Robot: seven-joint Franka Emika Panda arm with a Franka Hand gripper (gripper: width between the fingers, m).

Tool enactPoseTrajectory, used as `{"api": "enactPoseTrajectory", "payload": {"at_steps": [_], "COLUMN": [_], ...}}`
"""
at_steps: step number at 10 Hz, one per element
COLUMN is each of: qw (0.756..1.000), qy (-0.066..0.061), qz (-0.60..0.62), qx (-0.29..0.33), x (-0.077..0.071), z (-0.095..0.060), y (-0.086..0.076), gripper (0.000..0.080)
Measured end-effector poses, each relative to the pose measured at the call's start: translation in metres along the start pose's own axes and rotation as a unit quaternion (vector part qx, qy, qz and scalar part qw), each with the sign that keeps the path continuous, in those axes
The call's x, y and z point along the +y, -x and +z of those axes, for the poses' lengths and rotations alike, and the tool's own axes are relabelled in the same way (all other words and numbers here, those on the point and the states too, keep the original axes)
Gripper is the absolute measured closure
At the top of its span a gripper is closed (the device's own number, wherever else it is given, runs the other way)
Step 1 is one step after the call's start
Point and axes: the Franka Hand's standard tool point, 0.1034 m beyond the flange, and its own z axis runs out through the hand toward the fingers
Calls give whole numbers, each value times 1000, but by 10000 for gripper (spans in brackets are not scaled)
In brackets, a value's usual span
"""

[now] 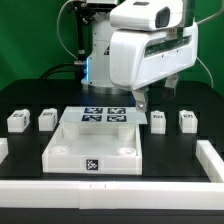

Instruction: Assemble one leg

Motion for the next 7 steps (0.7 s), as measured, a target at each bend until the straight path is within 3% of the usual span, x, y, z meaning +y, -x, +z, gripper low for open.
{"api": "enactPoseTrajectory", "payload": {"at_steps": [7], "qw": [1000], "qy": [0], "qz": [0], "qx": [0], "x": [0], "z": [0], "y": [0], "gripper": [150]}}
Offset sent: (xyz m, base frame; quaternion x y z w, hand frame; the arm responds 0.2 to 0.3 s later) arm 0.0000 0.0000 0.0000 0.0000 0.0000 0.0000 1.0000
